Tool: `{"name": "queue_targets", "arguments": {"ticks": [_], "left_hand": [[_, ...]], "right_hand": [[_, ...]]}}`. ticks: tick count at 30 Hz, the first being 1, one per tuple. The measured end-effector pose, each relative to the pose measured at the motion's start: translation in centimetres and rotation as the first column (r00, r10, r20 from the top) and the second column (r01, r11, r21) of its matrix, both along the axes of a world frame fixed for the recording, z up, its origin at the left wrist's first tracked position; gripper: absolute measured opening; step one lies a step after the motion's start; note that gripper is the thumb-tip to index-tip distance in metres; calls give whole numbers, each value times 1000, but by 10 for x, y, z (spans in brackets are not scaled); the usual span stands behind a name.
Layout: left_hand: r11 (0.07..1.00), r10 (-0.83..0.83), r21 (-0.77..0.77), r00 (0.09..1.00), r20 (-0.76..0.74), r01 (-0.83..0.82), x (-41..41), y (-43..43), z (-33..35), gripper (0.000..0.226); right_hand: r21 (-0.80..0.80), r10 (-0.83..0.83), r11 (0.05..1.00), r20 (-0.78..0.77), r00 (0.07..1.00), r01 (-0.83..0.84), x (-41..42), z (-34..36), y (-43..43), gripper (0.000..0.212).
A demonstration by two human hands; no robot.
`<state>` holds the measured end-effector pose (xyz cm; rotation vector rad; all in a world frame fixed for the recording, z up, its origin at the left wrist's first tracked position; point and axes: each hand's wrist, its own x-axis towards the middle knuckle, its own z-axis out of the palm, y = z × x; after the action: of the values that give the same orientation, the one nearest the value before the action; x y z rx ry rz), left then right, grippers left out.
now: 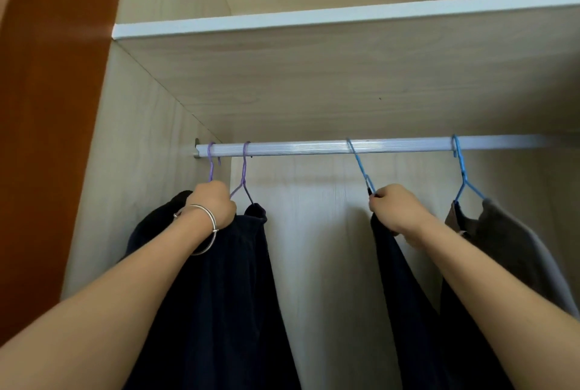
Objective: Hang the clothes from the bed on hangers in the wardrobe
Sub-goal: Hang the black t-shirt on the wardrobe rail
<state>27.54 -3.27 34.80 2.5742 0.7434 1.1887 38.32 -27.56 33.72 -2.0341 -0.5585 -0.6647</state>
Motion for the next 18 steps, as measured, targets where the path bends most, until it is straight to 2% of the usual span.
{"name": "queue_targets", "arguments": {"ticks": [2,4,6,11,15,18], "left_hand": [[1000,-6,-26,1000,29,6,-4,1,-2,29],[1000,-2,-30,999,41,3,-7,1,-1,17],[1000,3,-31,999,33,-1,-7,3,-1,21],[999,-8,-48,1000,1,8,-8,6,0,24],[998,-29,-62,1000,7,29,-8,6,1,14],[997,-45,-61,999,15,45,-5,6,1,21]], "right_hand": [[17,78,997,14,997,-78,-7,-1,23,27],[33,161,986,5,987,-161,-15,0,47,24],[54,222,974,-14,975,-221,-21,-1,67,24],[102,318,945,-65,946,-310,-28,-8,101,32],[101,359,931,-78,930,-350,-35,-7,119,34],[111,392,918,-93,915,-382,-39,-5,135,35]]}}
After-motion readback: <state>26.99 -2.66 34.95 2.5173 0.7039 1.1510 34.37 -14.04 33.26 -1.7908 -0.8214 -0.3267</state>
